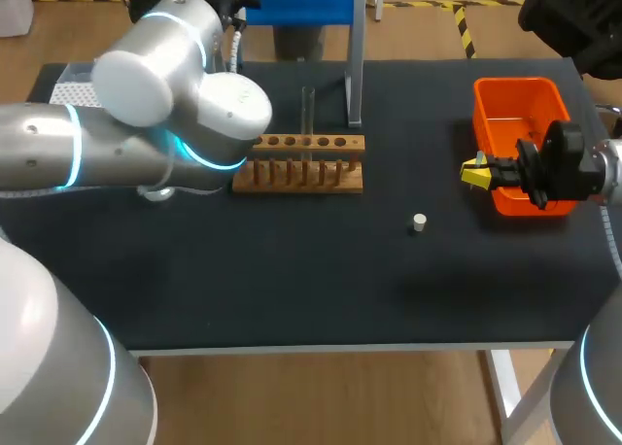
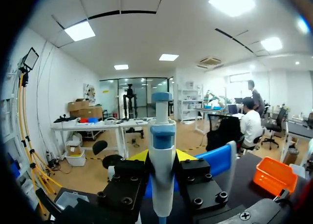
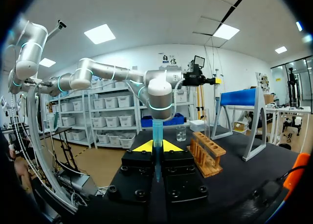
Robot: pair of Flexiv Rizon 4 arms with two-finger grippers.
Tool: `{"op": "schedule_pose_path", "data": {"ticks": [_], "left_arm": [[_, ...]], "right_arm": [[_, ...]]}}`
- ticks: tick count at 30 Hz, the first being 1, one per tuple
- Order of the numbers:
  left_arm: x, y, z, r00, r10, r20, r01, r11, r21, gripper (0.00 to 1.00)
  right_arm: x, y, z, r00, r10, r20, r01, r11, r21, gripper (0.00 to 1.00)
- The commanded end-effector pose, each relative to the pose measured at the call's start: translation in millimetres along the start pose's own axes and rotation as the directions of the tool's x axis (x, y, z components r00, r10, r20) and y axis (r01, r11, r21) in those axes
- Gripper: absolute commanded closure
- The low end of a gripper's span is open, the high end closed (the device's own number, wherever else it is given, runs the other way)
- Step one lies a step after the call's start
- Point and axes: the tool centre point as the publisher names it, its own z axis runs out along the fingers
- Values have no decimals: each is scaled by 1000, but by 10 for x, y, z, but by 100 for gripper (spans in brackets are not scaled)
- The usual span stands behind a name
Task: Invert the test tube, pick up the pipette, mount the tip to pipette, aspirate from beaker and dispense into the tube, eject the tip, return the pipette, and cap with the stopper.
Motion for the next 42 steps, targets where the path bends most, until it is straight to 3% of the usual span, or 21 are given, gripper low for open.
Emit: {"op": "schedule_pose_path", "data": {"ticks": [1, 4, 5, 24, 32, 42], "left_arm": [[54, -182, -616, 967, -1, -255, -24, 995, -96, 100], [246, -251, -839, 907, 5, -421, -51, 994, -98, 100], [360, -278, -951, 858, 13, -514, -69, 994, -89, 100], [360, -278, -951, 858, 13, -514, -69, 994, -89, 100], [333, -649, -1567, 749, 90, -656, -77, 996, 49, 100], [676, -934, -2103, 619, 140, -773, -95, 990, 103, 100]], "right_arm": [[9, 2, -8, 1000, -1, 0, 1, 1000, 0, 100], [9, 2, -8, 1000, -1, 0, 1, 1000, 0, 100], [9, 2, -8, 1000, -1, 0, 1, 1000, 0, 100], [9, 2, -8, 1000, -1, 0, 1, 1000, 0, 100], [9, 2, -8, 1000, -1, 0, 1, 1000, 0, 100], [9, 2, -8, 1000, -1, 0, 1, 1000, 0, 100]]}}
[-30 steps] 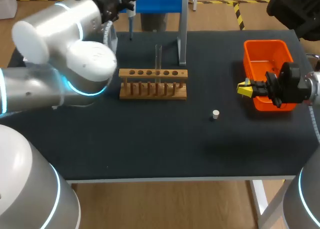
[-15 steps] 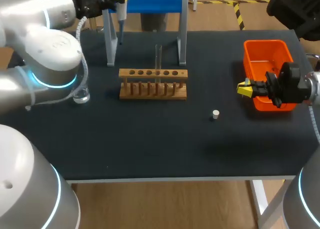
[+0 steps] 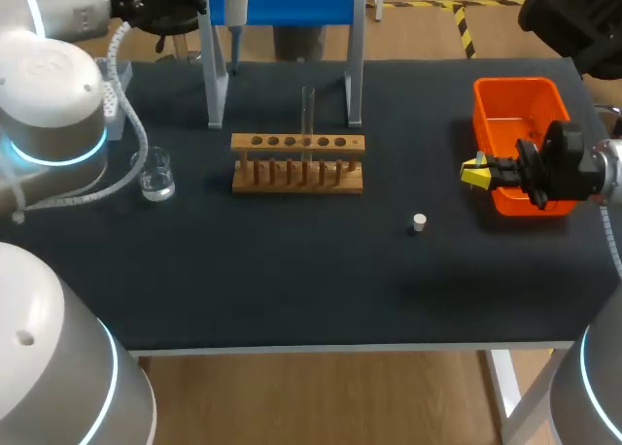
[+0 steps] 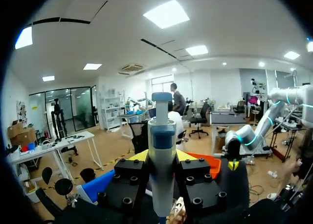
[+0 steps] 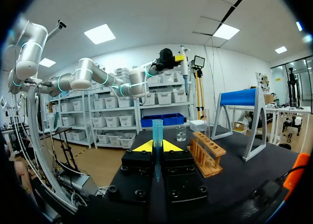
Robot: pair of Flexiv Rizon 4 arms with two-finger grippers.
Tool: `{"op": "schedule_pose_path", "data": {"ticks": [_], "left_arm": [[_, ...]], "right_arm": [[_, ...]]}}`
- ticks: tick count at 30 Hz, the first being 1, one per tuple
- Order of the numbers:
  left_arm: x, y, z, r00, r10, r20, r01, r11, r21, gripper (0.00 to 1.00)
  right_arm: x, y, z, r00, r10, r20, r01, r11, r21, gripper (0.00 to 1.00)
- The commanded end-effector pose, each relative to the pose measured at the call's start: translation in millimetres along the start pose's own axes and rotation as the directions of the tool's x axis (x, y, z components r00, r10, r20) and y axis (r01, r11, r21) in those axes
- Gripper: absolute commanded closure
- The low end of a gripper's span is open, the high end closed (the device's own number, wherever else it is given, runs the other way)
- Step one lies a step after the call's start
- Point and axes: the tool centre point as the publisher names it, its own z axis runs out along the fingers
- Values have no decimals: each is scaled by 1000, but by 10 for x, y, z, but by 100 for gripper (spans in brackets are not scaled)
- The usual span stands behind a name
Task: Invert the test tube, pick up the pipette, mount the tip to pipette, aspirate from beaker and dispense into the tube, eject the tip, return the pipette, and cap with the stopper.
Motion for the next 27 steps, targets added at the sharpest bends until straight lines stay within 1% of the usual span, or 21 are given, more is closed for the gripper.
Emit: {"op": "schedule_pose_path", "data": {"ticks": [1, 4, 10, 11, 13, 15, 20, 27], "left_arm": [[159, -92, -326, 983, 8, -182, -2, 999, 32, 100], [349, -164, -283, 973, 17, -232, -13, 1000, 19, 100], [719, -282, -162, 940, 15, -340, -7, 1000, 26, 100], [777, -298, -139, 937, 21, -347, -17, 1000, 16, 100], [877, -322, -102, 932, 18, -361, -9, 1000, 25, 100], [970, -341, -61, 932, 21, -362, -13, 1000, 25, 100], [1171, -387, 44, 928, 41, -369, -21, 998, 59, 100], [1409, -434, 142, 932, 46, -360, -13, 996, 92, 100]], "right_arm": [[9, 2, -9, 1000, -1, 0, 1, 1000, 0, 100], [9, 2, -9, 1000, -1, 0, 1, 1000, 0, 100], [9, 2, -9, 1000, -1, 0, 1, 1000, 0, 100], [9, 2, -9, 1000, -1, 0, 1, 1000, 0, 100], [9, 2, -9, 1000, -1, 0, 1, 1000, 0, 100], [9, 2, -9, 1000, -1, 0, 1, 1000, 0, 100], [9, 2, -9, 1000, -1, 0, 1, 1000, 0, 100], [9, 2, -9, 1000, -1, 0, 1, 1000, 0, 100]]}}
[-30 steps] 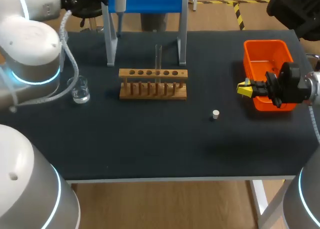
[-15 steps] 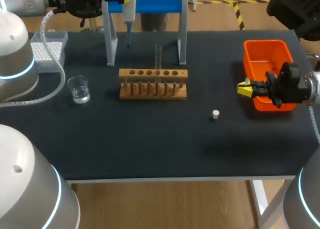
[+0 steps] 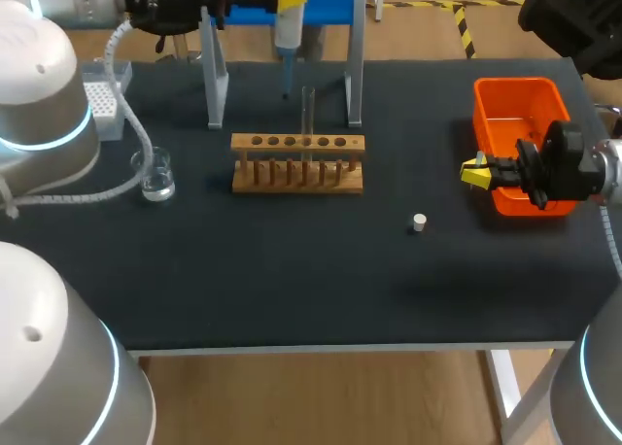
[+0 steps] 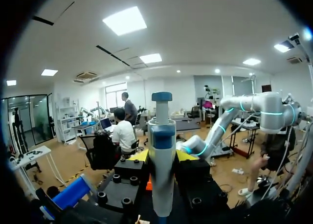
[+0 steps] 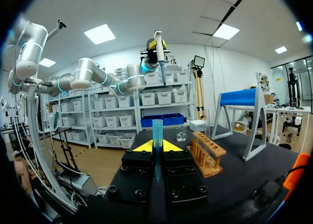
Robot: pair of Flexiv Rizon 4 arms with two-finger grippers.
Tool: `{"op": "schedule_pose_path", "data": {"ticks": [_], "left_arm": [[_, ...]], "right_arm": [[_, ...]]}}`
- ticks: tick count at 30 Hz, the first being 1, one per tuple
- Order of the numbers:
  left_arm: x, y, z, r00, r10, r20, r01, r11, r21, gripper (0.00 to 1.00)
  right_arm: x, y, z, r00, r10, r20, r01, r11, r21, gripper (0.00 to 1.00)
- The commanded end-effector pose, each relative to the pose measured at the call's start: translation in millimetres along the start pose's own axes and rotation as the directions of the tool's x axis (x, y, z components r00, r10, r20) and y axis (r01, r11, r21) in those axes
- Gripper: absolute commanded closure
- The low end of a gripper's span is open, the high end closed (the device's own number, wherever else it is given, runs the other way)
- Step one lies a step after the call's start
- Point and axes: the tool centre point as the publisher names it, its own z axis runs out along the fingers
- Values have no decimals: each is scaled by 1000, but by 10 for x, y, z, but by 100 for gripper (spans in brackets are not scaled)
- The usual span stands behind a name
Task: Invert the test tube, pick up the pipette, mount the tip to pipette, aspirate from beaker and dispense into the tube, eject the tip, return the pipette, and cap with the stopper.
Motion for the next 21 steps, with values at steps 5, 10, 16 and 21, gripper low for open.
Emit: {"op": "schedule_pose_path", "data": {"ticks": [5, 10, 16, 21], "left_arm": [[209, 17, 252, 1000, -10, 25, 9, 999, 46, 100], [300, 13, 322, 999, -26, 28, 24, 997, 72, 100], [349, 28, 438, 999, -41, 8, 40, 996, 80, 100], [361, 39, 467, 998, -63, -8, 63, 994, 86, 100]], "right_arm": [[9, 2, -9, 1000, -1, 0, 1, 1000, 1, 100], [9, 2, -9, 1000, -1, 0, 1, 1000, 1, 100], [9, 2, -9, 1000, -1, 0, 1, 1000, 1, 100], [9, 2, -9, 1000, -1, 0, 1, 1000, 1, 100]]}}
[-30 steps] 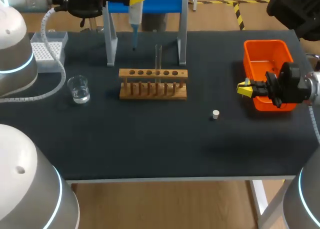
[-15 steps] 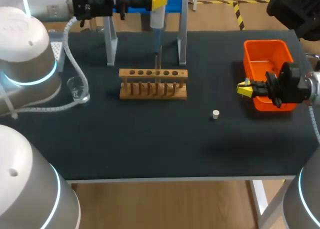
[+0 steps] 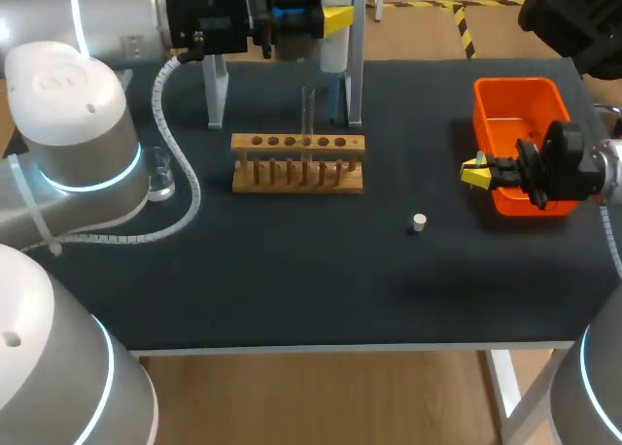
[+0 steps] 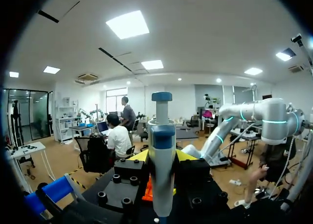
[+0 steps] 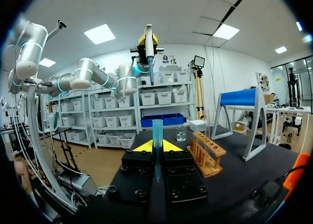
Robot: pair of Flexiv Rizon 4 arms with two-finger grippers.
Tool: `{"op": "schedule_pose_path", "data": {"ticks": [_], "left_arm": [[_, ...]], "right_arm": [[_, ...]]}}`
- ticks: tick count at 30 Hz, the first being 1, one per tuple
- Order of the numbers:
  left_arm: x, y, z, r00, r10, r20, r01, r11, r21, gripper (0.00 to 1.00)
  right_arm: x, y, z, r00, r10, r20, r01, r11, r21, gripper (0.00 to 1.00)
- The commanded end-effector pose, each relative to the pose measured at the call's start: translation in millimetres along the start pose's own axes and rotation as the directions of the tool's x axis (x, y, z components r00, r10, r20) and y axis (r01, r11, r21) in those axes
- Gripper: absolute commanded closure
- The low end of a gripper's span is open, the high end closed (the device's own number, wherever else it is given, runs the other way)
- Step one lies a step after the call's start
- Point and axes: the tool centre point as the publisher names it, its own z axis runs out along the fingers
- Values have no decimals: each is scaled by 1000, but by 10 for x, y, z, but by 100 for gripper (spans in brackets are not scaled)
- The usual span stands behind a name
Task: Invert the test tube, pick up the pipette, mount the tip to pipette, aspirate from beaker and dispense into the tube, eject the tip, return the pipette, and cap with the stopper.
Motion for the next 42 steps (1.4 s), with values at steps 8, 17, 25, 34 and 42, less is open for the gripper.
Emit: {"op": "schedule_pose_path", "data": {"ticks": [8, 17, 25, 34, 42], "left_arm": [[-24, 53, 45, 999, -39, -14, 39, 999, 17, 100], [-11, 80, 37, 998, -55, -26, 56, 998, 15, 100], [8, 71, 29, 998, -56, -33, 56, 998, 9, 100], [8, 71, 29, 998, -56, -33, 56, 998, 9, 100], [8, 71, 29, 998, -56, -33, 56, 998, 9, 100]], "right_arm": [[9, 2, -8, 1000, -1, 0, 1, 1000, 0, 100], [9, 2, -8, 1000, -1, 0, 1, 1000, 0, 100], [9, 2, -8, 1000, -1, 0, 1, 1000, 0, 100], [9, 2, -8, 1000, -1, 0, 1, 1000, 0, 100], [9, 2, -8, 1000, -1, 0, 1, 1000, 0, 100]]}}
